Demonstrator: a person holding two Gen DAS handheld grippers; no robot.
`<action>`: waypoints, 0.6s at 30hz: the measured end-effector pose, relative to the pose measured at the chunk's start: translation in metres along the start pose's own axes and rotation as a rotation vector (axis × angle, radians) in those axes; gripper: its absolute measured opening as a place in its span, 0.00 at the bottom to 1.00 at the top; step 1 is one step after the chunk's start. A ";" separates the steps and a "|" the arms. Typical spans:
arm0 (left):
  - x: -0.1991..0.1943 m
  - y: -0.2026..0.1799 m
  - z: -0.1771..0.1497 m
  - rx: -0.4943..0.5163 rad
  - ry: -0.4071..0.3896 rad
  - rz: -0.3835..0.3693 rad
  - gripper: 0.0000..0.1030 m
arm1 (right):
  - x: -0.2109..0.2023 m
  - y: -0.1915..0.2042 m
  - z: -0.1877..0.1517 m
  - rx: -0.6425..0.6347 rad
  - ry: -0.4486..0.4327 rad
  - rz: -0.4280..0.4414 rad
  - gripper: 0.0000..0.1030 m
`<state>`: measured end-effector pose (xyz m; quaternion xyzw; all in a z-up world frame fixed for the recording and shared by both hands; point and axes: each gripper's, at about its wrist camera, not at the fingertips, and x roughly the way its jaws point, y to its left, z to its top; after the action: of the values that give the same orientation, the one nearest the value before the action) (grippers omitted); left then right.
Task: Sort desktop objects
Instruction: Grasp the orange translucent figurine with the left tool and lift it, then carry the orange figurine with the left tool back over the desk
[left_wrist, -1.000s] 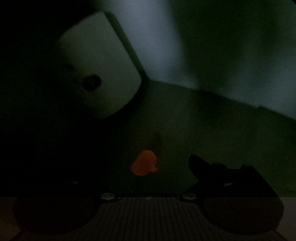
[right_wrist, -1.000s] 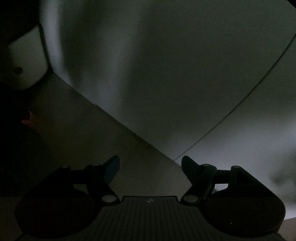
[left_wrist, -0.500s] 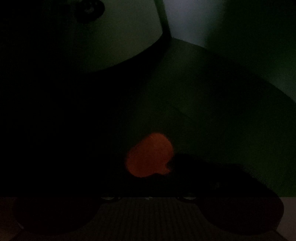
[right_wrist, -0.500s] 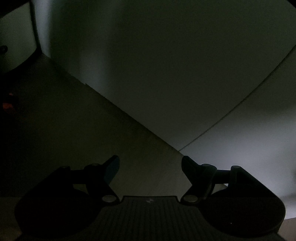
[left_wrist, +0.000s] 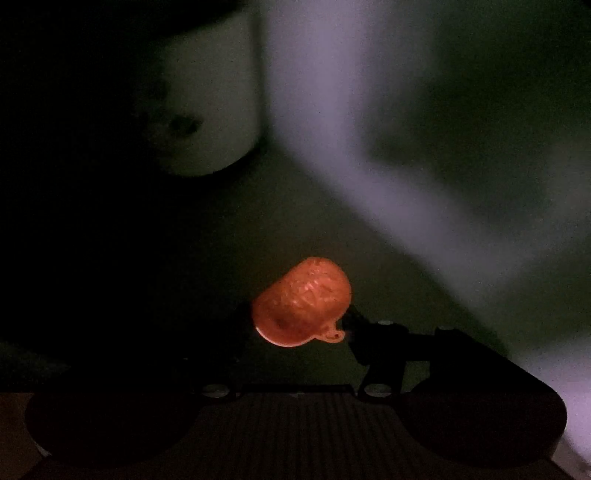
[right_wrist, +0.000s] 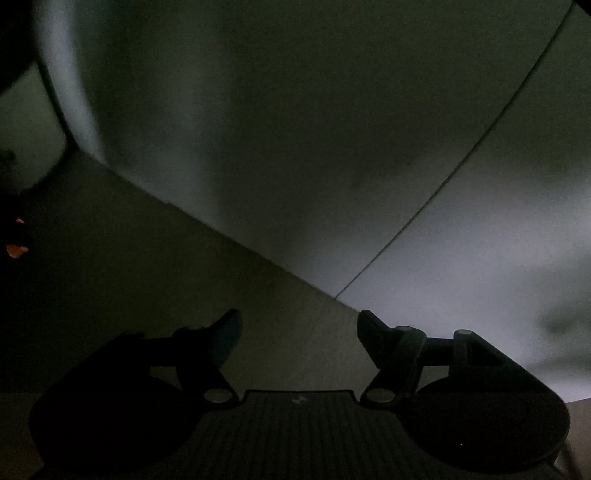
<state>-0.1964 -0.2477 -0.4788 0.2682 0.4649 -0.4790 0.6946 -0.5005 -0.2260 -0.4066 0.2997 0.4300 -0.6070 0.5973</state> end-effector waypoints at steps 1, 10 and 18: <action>-0.044 -0.014 0.001 0.021 0.007 -0.051 0.57 | -0.025 -0.002 0.011 0.000 -0.007 0.006 0.66; -0.398 -0.085 0.022 0.215 -0.109 -0.369 0.57 | -0.247 -0.048 0.111 -0.032 -0.169 0.058 0.72; -0.560 0.015 0.076 0.016 -0.405 -0.117 0.57 | -0.385 -0.030 0.179 -0.177 -0.394 0.226 0.75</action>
<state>-0.2145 -0.0708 0.0575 0.1443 0.3269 -0.5663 0.7426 -0.4620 -0.2060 0.0170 0.1681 0.3206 -0.5431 0.7576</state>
